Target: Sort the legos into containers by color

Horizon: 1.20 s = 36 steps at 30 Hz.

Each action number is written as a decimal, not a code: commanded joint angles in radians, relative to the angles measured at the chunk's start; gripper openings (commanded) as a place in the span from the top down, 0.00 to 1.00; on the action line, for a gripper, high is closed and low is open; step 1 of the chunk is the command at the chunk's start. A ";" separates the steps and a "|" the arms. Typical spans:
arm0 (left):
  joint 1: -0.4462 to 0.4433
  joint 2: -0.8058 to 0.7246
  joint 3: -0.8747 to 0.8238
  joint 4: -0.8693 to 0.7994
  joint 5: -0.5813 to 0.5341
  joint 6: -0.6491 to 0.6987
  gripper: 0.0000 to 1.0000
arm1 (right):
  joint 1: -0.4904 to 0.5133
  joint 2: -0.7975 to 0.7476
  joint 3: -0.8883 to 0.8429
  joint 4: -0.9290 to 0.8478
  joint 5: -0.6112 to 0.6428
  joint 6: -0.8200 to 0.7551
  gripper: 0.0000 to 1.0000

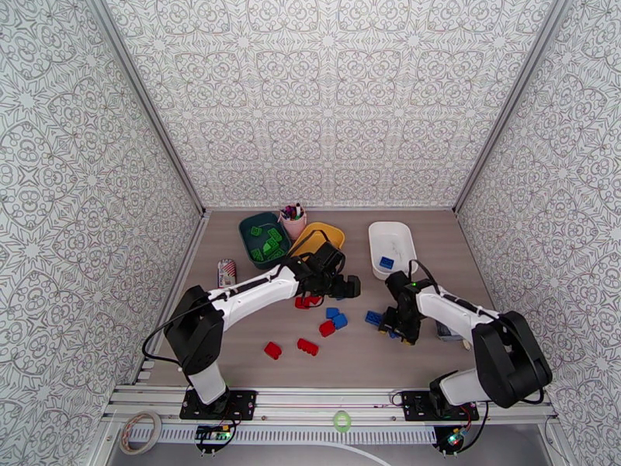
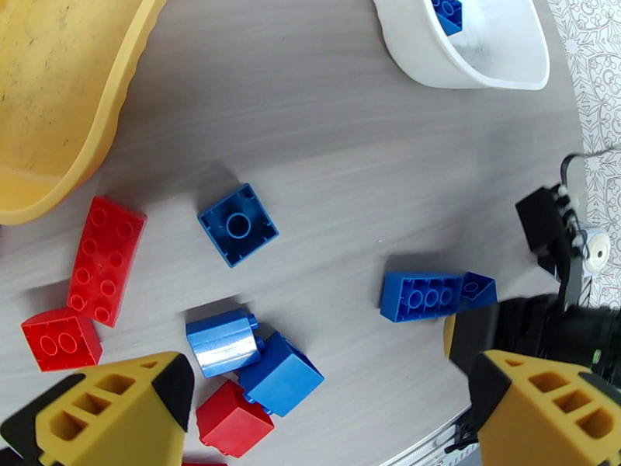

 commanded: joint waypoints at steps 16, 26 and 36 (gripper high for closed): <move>0.007 0.108 0.177 -0.064 0.069 0.049 0.01 | -0.058 -0.004 0.051 -0.025 -0.009 -0.065 0.57; 0.001 0.219 0.394 -0.178 0.092 0.147 0.01 | -0.085 -0.104 0.118 -0.095 -0.020 -0.060 0.69; 0.021 0.328 0.646 -0.241 0.139 0.171 0.01 | -0.211 -0.047 0.361 -0.129 -0.125 -0.105 0.72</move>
